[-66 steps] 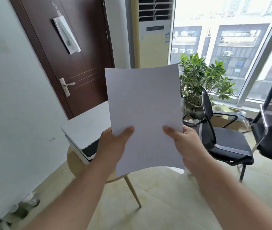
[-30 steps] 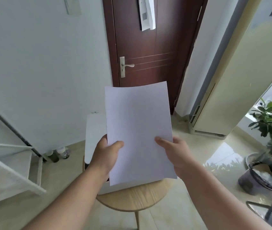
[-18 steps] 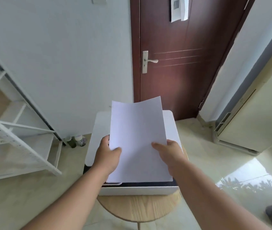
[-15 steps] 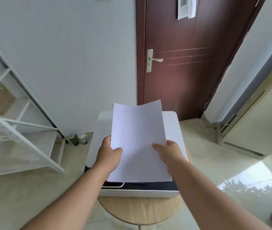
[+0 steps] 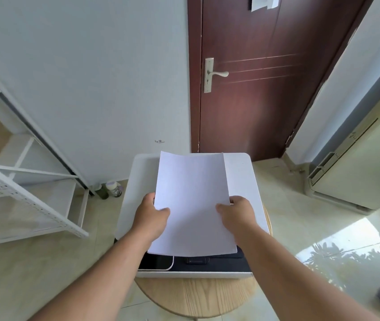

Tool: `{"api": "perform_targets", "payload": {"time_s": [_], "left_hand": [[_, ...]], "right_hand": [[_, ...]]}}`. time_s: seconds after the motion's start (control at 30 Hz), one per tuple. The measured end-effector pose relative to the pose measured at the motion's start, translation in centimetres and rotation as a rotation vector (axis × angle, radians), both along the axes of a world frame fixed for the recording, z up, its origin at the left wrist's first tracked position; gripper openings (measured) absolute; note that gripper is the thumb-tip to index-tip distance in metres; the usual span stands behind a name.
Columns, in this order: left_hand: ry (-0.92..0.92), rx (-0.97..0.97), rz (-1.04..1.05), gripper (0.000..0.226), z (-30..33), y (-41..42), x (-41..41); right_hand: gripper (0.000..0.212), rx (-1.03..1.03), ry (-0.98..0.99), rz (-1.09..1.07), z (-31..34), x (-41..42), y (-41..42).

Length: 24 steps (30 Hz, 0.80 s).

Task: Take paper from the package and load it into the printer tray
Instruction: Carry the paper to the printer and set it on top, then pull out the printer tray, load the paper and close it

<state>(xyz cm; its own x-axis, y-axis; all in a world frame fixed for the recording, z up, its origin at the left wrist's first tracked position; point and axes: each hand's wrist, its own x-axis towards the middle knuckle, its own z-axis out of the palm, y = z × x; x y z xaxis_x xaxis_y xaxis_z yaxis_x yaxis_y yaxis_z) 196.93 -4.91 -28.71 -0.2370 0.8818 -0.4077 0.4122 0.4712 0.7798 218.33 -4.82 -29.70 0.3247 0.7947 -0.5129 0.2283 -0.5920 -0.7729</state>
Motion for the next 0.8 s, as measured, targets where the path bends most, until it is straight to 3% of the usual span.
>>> {"api": "perform_targets", "payload": {"time_s": [0.2,0.27,0.33,0.4,0.57,0.67,0.73,0.8], "left_hand": [[-0.029,0.044,0.029,0.053,-0.6,-0.3,-1.1],[-0.028,0.044,0.035,0.06,-0.5,-0.7,-1.6],[-0.041,0.054,0.035,0.057,-0.3,-1.5,-2.1],[-0.051,0.06,0.035,0.051,-0.3,-2.6,-2.9],[-0.133,0.074,0.011,0.039,-0.8,-6.1,-5.8],[-0.177,0.153,0.033,0.03,-1.8,-9.3,-8.5],[-0.169,0.212,0.087,0.022,-3.2,-11.6,-10.4],[-0.151,0.216,0.136,0.015,-4.6,-14.0,-12.0]], "right_hand": [[0.011,0.005,-0.115,-0.009,0.0,0.8,-1.0],[0.021,-0.01,-0.158,-0.024,0.5,0.9,-1.7],[0.038,0.004,-0.195,-0.022,0.9,0.9,-2.5],[0.042,0.025,-0.192,-0.02,1.2,0.7,-3.6],[0.02,0.11,-0.129,-0.104,2.0,-0.4,-8.3],[0.021,0.181,-0.15,-0.128,1.6,-1.7,-12.7],[0.004,0.2,-0.147,-0.152,0.5,-2.3,-15.5],[0.015,0.175,-0.146,-0.173,-1.1,-2.7,-17.9]]}}
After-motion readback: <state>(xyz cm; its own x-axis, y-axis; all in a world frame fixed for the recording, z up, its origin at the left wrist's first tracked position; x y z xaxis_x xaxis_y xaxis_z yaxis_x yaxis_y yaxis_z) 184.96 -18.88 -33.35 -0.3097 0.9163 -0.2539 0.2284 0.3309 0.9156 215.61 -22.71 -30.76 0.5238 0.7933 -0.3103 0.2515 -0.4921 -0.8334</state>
